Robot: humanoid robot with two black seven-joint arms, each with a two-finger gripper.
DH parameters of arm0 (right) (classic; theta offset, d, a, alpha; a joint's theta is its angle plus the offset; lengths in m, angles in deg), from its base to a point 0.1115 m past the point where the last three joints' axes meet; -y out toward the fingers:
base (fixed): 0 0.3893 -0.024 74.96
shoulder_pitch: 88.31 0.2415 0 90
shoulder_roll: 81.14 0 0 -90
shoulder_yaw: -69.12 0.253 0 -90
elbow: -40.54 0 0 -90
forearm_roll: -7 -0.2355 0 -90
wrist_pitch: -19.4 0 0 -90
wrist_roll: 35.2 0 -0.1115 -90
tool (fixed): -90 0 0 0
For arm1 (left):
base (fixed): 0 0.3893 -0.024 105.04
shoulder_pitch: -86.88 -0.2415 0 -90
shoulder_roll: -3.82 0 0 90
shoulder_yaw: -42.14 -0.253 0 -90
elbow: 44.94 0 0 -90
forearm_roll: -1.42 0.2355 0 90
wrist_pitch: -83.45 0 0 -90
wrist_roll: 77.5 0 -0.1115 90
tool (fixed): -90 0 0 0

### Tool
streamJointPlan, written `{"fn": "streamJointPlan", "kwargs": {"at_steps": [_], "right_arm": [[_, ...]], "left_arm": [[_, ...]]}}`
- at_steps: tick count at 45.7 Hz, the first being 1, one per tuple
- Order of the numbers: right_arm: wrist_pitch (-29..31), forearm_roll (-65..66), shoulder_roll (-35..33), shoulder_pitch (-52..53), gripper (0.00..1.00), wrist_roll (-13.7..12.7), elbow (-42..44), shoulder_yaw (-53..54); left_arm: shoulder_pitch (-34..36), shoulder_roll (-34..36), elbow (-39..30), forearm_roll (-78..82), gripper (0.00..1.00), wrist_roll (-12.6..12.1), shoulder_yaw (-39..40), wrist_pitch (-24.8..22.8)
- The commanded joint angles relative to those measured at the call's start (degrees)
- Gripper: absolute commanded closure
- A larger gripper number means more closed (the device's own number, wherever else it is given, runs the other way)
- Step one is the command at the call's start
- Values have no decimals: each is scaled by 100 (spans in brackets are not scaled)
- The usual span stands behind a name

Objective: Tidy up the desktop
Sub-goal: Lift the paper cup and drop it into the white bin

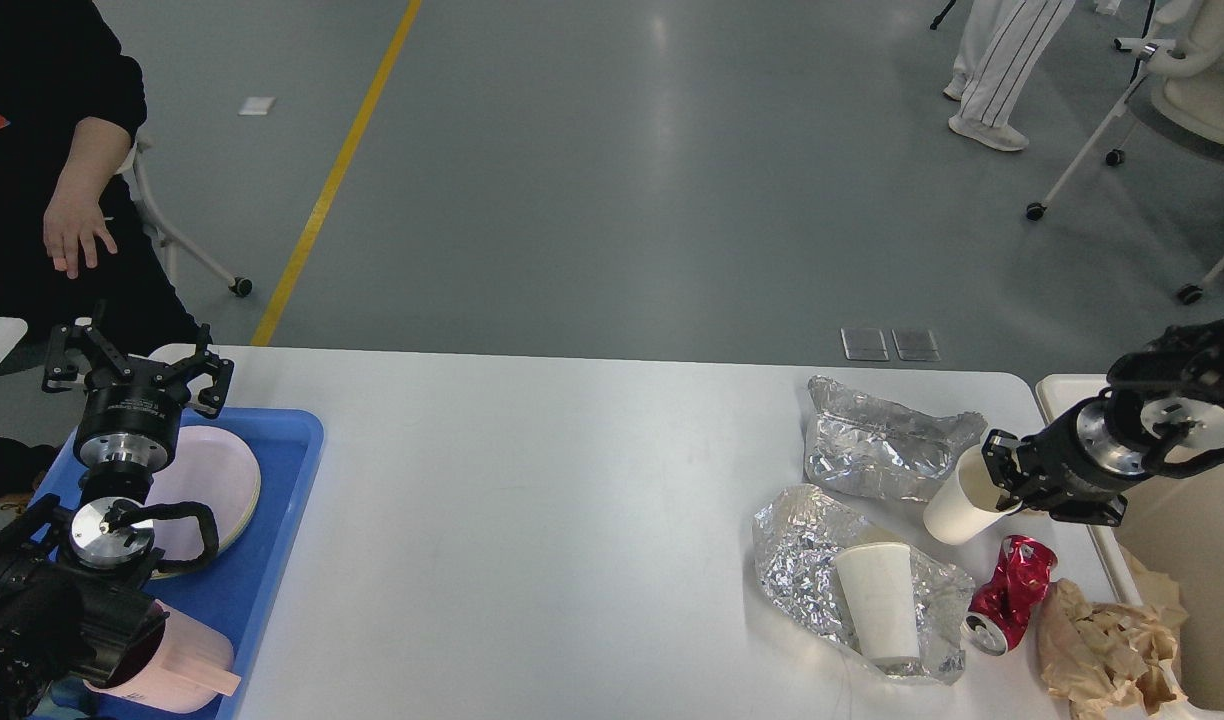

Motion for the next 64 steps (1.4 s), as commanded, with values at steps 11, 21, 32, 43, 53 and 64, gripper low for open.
{"fn": "streamJointPlan", "kwargs": {"at_steps": [11,21,32,43,53,64], "right_arm": [[1555,30,-997,1878,100,-16,-39,427],[1793,13,-1217,2941,100,-16,-30,427],[1705,39,-1244,3250,100,-16,181,400],[362,39,-1410,2337,100,-16,409,181],[-1247,-40,-1542,527,100,-16,936,251],[-2584,-57,-1428,-1661,100,-16,1578,584]], "left_arm": [[4,1,0,0,4,0,0,4],[3,1,0,0,4,0,0,4],[-5,1,0,0,4,0,0,4],[3,1,0,0,4,0,0,4],[3,1,0,0,4,0,0,4],[-5,1,0,0,4,0,0,4]]}}
